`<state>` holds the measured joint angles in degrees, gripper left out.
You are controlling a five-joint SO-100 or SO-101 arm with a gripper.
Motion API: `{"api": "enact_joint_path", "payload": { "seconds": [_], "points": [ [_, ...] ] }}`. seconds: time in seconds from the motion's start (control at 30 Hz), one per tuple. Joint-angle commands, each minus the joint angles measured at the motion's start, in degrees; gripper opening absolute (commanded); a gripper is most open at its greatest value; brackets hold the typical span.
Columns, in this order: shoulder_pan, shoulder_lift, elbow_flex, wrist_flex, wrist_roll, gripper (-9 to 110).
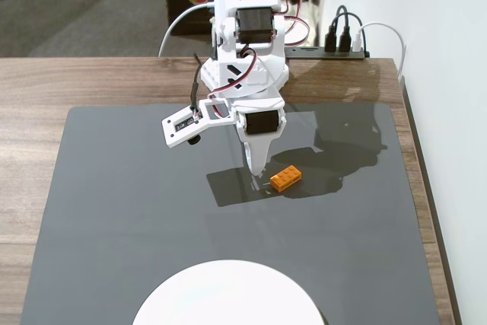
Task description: Grasp a lego block and put it on the plate.
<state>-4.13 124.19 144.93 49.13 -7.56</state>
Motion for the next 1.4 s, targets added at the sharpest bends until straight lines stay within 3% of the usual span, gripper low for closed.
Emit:
{"api": "enact_joint_path", "payload": {
  "seconds": [0.0, 1.37],
  "points": [
    [7.5, 24.8, 13.4, 9.7, -17.7, 0],
    [5.0, 22.2, 13.0, 8.2, -18.2, 0]
  ]
}}
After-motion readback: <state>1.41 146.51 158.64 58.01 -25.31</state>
